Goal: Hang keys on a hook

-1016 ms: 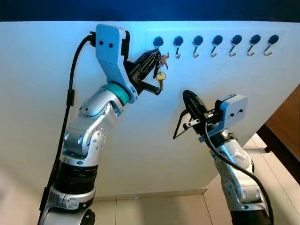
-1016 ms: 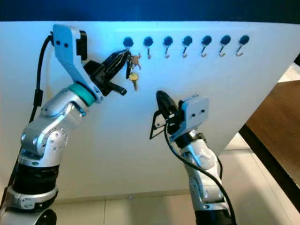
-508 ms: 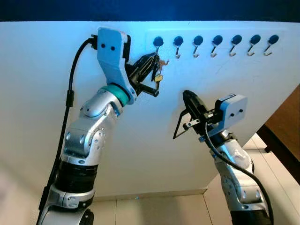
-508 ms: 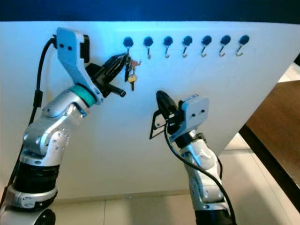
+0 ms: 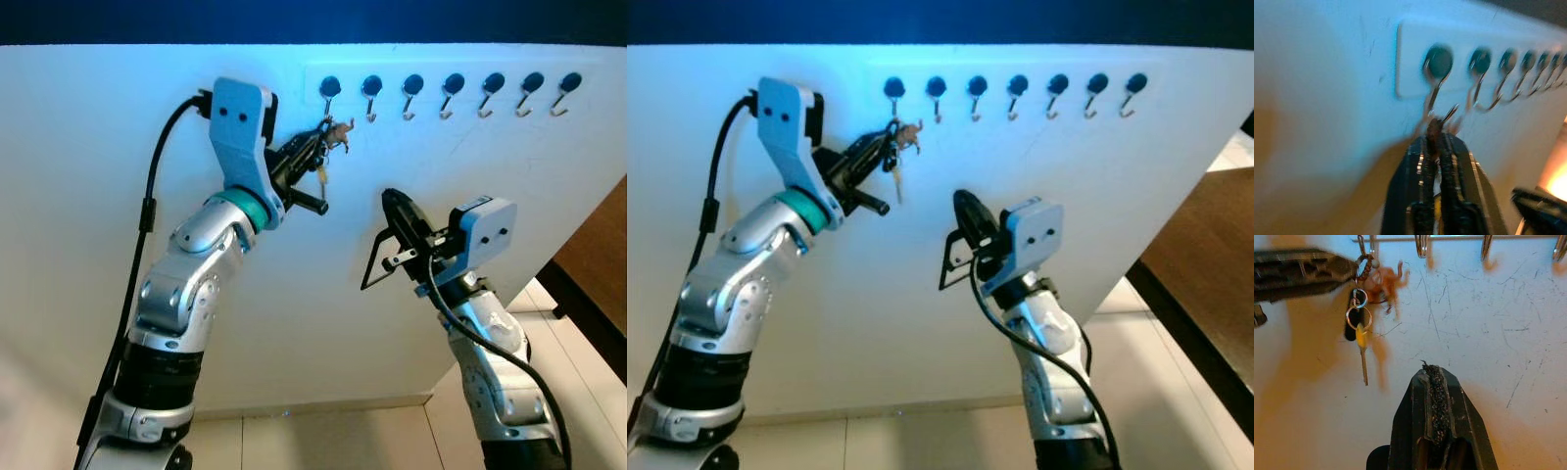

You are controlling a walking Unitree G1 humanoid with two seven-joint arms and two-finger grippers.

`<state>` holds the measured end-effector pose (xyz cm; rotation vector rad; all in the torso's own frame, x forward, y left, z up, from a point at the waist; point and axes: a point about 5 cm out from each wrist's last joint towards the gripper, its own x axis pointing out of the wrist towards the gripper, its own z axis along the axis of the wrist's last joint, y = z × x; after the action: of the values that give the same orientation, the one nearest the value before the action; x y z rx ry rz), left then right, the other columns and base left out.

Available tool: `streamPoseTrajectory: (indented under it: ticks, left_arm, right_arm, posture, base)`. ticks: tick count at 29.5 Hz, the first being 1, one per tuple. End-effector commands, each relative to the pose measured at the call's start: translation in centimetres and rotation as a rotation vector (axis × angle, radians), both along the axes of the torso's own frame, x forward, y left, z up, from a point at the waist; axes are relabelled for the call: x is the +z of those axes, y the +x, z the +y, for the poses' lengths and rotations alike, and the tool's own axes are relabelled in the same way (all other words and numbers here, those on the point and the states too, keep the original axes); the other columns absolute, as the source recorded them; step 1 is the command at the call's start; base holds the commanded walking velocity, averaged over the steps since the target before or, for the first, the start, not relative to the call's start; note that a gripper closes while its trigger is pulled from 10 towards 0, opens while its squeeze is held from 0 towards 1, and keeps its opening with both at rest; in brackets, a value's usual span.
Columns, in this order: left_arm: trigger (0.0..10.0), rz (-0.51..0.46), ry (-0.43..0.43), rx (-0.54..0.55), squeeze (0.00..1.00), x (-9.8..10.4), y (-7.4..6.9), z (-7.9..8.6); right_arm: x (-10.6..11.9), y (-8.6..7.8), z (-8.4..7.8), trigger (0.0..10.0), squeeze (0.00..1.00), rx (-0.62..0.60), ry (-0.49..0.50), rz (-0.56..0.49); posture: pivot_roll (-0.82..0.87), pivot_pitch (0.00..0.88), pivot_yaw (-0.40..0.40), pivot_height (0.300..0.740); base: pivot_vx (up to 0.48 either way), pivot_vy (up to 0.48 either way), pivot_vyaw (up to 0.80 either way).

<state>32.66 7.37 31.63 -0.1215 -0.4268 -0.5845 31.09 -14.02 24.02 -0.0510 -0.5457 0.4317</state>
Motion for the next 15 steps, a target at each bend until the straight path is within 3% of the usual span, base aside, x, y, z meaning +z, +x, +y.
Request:
streamPoseTrajectory:
  ticks: [1,3,4,6,15]
  left_arm:
    - [10.0,-0.026,-0.043,-0.010,1.00,0.5,-0.6,0.4]
    - [10.0,-0.034,-0.050,-0.029,1.00,0.5,-0.9,0.5]
    - [10.0,-0.039,-0.055,-0.044,0.00,0.6,-1.2,0.5]
    - [10.0,-0.049,-0.063,-0.083,0.00,0.5,-1.9,0.6]
    - [10.0,-0.049,-0.063,-0.083,0.00,0.5,-1.9,0.6]
  right_arm:
    - [-0.5,0.0,0.3,10.0,0.00,0.008,0.001,0.017]
    - [-0.4,0.0,0.3,10.0,0.00,0.007,0.002,0.015]
    - [-0.3,0.0,0.3,10.0,0.00,0.006,0.004,0.014]
    - [-0.3,0.0,0.2,10.0,0.00,0.004,0.004,0.012]
    - [-0.3,0.0,0.2,10.0,0.00,0.004,0.004,0.012]
  posture:
    - [0.04,0.113,0.096,0.740]
    - [0.04,0.113,0.095,0.740]
    - [0.04,0.113,0.095,0.740]
    - [0.05,0.117,0.094,0.740]
    - [0.05,0.117,0.094,0.740]
  base:
    - [0.000,0.000,0.00]
    - [0.000,0.000,0.00]
    - [0.000,0.000,0.00]
    - [0.000,0.000,0.00]
    - [0.000,0.000,0.00]
